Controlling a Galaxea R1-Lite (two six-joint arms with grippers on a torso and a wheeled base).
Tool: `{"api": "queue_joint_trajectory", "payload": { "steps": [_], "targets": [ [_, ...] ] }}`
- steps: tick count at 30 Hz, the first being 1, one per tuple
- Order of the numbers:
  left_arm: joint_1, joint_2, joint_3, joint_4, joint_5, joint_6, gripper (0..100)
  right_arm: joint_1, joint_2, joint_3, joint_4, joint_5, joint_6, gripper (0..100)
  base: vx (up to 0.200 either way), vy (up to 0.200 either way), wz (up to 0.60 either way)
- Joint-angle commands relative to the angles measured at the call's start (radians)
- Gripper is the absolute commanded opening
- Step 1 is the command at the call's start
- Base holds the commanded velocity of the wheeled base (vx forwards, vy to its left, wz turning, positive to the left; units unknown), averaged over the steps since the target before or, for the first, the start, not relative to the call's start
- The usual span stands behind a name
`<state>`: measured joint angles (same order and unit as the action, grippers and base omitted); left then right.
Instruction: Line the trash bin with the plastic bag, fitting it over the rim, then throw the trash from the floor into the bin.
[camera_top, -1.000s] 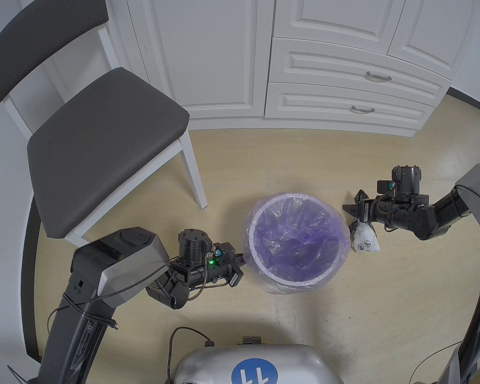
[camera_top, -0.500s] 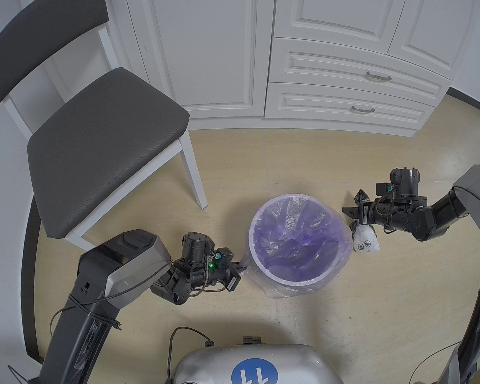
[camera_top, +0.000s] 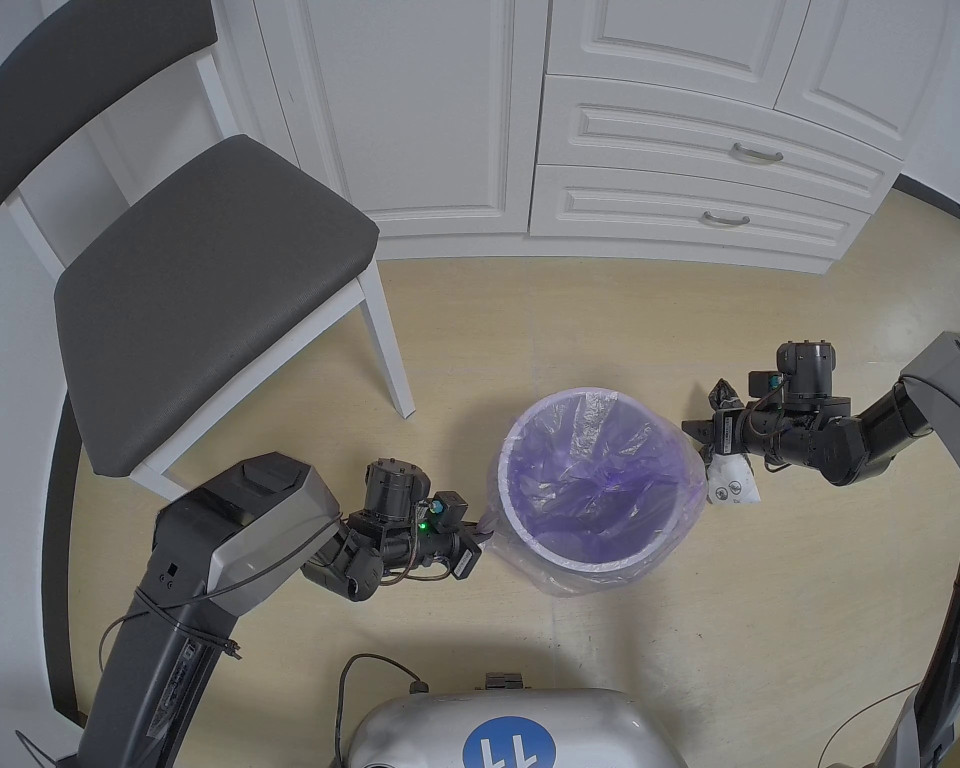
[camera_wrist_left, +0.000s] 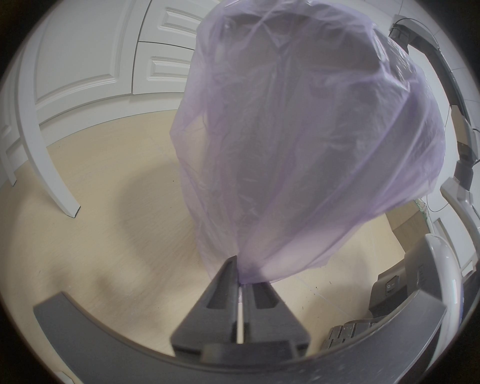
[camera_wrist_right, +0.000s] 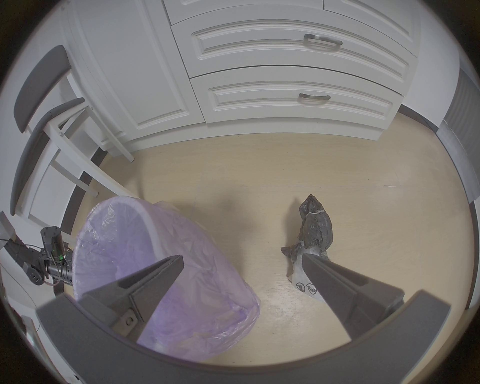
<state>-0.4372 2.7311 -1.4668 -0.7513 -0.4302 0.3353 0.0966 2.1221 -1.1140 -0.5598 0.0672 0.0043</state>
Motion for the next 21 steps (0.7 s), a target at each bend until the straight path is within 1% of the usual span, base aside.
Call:
{"api": "queue_joint_trajectory", "payload": {
  "steps": [1,6,9,11,12,15,16,17,18,21],
  "targets": [
    [0.0,-0.008,0.011,-0.002,0.004,0.002,100,0.0,0.002,0.0,0.0,0.0,0.0,100,0.0,0.0,0.0],
    [0.006,-0.025,0.042,-0.003,0.007,0.03,100,0.0,0.001,0.002,0.0,0.0,0.0,100,0.0,0.0,0.0],
    [0.023,-0.067,0.102,-0.003,0.007,0.054,100,0.0,-0.004,0.005,0.0,0.0,0.0,100,0.0,0.0,0.0],
    [0.026,-0.076,0.111,-0.003,0.007,0.056,100,0.0,-0.004,0.005,0.0,0.0,0.0,100,0.0,0.0,0.0],
    [0.029,-0.114,0.155,-0.003,0.007,0.056,100,0.0,-0.005,0.01,0.0,0.0,0.0,100,0.0,0.0,0.0],
    [0.037,-0.152,0.194,-0.005,0.007,0.056,100,0.0,-0.008,0.011,0.0,0.0,0.0,100,0.0,0.0,0.0],
    [0.038,-0.198,0.24,-0.005,0.01,0.056,100,0.002,-0.014,0.014,0.001,0.0,0.0,100,0.0,0.0,0.0],
    [0.038,-0.198,0.24,-0.005,0.01,0.056,100,0.002,-0.014,0.014,0.001,0.0,0.0,100,0.0,0.0,0.0],
    [0.041,-0.24,0.287,-0.011,0.016,0.062,100,0.002,-0.024,0.023,0.0,0.0,0.0,100,0.0,0.0,0.0],
    [0.049,-0.286,0.35,-0.02,0.05,0.079,100,0.002,-0.039,0.04,0.0,0.0,0.002,100,0.0,0.0,0.0]
  ]
}}
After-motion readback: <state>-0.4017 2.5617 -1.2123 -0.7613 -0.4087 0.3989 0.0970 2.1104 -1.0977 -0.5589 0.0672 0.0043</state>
